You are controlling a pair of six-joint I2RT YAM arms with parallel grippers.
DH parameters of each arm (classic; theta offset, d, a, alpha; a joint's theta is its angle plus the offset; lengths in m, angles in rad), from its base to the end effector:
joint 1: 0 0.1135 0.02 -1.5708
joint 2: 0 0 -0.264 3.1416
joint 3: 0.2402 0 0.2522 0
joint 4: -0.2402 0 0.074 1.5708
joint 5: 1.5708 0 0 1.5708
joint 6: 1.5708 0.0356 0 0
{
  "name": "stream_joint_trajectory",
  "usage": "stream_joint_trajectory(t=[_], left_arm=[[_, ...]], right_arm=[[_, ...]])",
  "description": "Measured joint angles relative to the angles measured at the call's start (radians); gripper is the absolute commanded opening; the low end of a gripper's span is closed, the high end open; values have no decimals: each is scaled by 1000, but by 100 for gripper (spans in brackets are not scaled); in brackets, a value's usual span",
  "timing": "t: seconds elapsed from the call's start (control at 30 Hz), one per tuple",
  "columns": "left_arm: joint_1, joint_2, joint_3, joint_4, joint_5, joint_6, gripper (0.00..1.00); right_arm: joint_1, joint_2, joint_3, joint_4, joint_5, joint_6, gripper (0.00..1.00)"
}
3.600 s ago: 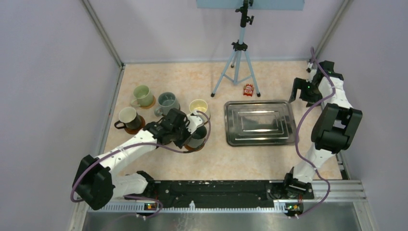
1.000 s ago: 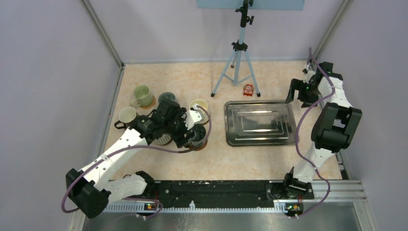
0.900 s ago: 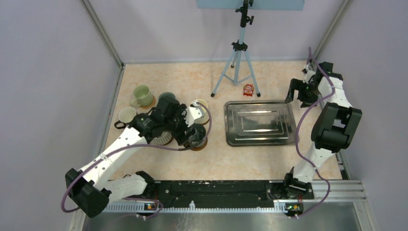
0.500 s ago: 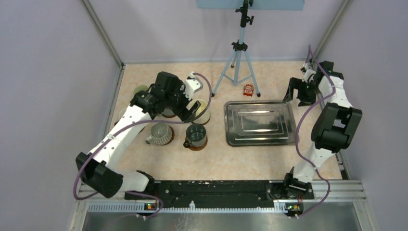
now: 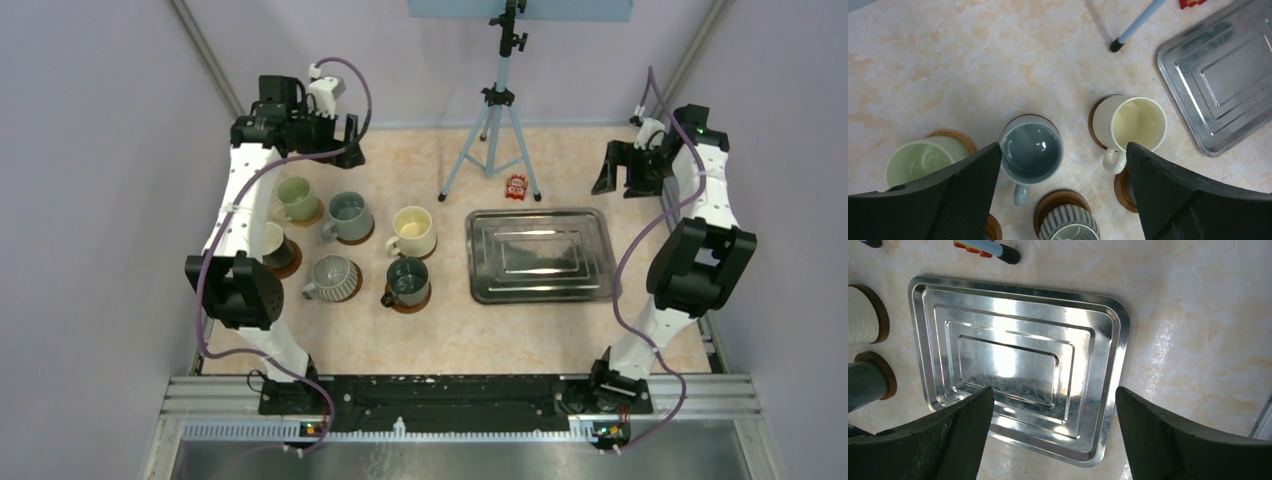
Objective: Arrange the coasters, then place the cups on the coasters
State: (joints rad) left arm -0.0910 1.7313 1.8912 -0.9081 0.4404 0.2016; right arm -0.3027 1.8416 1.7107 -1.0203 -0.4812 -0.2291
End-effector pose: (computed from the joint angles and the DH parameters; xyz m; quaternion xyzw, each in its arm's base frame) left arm 0.3694 -0.0489 0.4001 0.2168 0.8722 -0.1783 0.4006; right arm 0.3718 -0.0988 0.2990 -0.0146 0.9511 0.1717 0.2564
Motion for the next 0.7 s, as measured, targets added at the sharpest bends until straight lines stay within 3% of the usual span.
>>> stream_joint_trajectory(t=[0.33,0.7], left_arm=[[206,41,31,-5,-36,-89,99],[216,41,-68,26,-170,-96,99]], right_arm=[[-2,1,4,-17,-37,-29,90],[-2,41,-2,-2,-67,-10,89]])
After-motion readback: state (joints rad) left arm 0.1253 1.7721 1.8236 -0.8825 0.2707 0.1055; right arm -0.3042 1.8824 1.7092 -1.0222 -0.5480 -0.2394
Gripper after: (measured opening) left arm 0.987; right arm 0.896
